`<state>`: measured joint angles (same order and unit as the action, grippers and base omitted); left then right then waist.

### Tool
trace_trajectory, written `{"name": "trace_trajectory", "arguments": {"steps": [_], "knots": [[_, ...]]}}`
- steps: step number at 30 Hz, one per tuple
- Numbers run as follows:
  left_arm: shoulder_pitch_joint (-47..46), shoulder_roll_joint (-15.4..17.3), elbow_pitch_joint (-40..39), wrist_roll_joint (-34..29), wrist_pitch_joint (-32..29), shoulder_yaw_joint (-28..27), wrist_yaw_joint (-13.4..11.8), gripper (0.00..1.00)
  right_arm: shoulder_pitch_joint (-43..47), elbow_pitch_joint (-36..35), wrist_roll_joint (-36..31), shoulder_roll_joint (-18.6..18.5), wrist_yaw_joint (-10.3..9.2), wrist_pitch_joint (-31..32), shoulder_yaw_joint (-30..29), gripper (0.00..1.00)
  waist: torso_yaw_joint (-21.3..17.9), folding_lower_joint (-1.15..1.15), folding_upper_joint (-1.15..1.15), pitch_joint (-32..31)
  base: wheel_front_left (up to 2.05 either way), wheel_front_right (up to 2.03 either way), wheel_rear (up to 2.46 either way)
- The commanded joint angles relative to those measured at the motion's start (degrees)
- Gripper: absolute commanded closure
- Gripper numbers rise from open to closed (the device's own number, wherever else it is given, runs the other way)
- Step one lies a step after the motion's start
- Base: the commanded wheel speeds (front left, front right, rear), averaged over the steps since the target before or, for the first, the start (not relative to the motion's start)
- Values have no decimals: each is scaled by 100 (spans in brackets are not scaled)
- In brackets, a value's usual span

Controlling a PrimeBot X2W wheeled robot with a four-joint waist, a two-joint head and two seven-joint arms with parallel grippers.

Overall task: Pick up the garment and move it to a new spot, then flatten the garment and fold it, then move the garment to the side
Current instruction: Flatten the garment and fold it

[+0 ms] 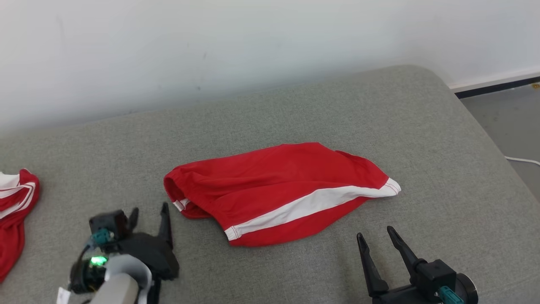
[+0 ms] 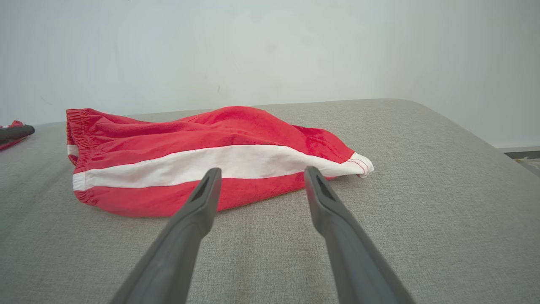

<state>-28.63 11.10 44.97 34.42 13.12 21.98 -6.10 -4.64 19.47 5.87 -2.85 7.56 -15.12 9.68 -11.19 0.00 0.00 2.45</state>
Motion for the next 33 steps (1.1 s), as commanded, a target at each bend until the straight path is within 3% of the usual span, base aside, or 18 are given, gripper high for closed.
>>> {"name": "trace_trajectory", "arguments": {"steps": [1,8,20,21,22,23,24,25,26,33], "knots": [[159,-80,-58,102,-1,-25,63,0,52,13,-46,-6,-15,-4,-13,0,25,0,0,-39,0,0,0],[545,-478,-513,404,-519,269,486,0,128,41,-66,-6,-15,-4,-43,0,53,0,0,-116,0,0,0],[513,-670,-515,503,-1004,605,449,0,90,37,-25,-6,-15,-4,44,0,-243,0,0,-79,0,0,0],[489,-677,-483,531,-1005,602,463,6,93,30,-32,-6,-15,-4,30,0,-257,0,0,-74,0,0,0],[472,-687,-445,573,-999,590,491,26,98,26,-39,-5,-15,-4,20,0,-268,0,0,-71,0,0,0],[450,-690,-413,568,-990,609,505,56,102,23,-45,-5,-15,-4,13,0,-277,0,0,-68,0,0,0],[430,-696,-383,571,-967,616,508,69,103,20,-51,-5,-15,-4,5,0,-283,0,0,-64,0,0,0],[430,-696,-383,571,-967,616,508,69,103,20,-51,-5,-15,-4,5,0,-283,0,0,-64,0,0,0],[417,-701,-349,597,-955,616,538,100,103,17,-54,-5,-15,-4,0,0,-284,0,0,-60,0,0,0],[311,-701,-63,647,-882,647,697,100,100,-16,-43,-6,-15,-4,-53,0,-211,0,0,-19,0,0,0]]}}
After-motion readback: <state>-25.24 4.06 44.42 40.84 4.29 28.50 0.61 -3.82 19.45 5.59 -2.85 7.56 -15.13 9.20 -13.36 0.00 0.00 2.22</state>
